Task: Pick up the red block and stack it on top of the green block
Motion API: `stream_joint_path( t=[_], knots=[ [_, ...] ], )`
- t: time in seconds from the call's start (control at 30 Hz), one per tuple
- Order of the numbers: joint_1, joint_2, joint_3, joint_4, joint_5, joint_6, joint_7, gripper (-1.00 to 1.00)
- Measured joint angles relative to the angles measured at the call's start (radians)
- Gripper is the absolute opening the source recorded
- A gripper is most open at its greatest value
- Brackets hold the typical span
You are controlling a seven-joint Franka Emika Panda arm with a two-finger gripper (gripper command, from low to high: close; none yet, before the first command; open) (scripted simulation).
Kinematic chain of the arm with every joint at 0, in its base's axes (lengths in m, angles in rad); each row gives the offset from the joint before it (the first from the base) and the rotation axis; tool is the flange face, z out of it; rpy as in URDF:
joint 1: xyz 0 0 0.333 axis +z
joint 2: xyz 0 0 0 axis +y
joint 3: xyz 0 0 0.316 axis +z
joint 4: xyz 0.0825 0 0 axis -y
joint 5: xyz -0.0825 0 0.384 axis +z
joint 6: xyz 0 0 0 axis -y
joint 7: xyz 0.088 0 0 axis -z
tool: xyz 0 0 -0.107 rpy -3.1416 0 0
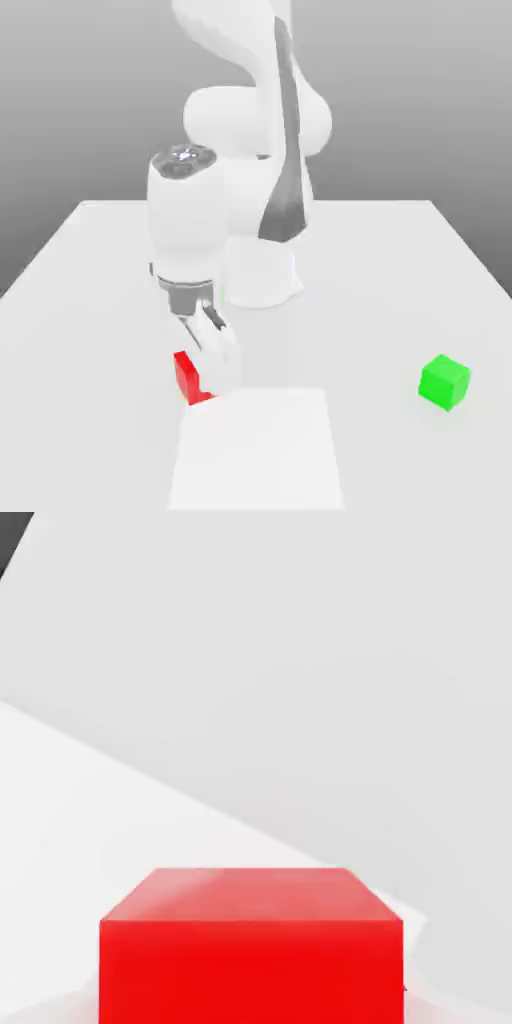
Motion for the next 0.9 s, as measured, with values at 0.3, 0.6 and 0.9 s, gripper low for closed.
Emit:
stream_joint_path(
  t=[0.3, 0.6, 0.9],
  knots=[
    [0.429, -0.021, 0.204, 0.092, 0.029, -0.109, -0.082, -1.0],
    [0.575, 0.066, 0.268, 0.144, -0.054, -0.076, -0.049, -1.0],
    [0.605, 0.205, 0.211, 0.147, -0.203, 0.044, 0.058, 1.0]
  ],
)
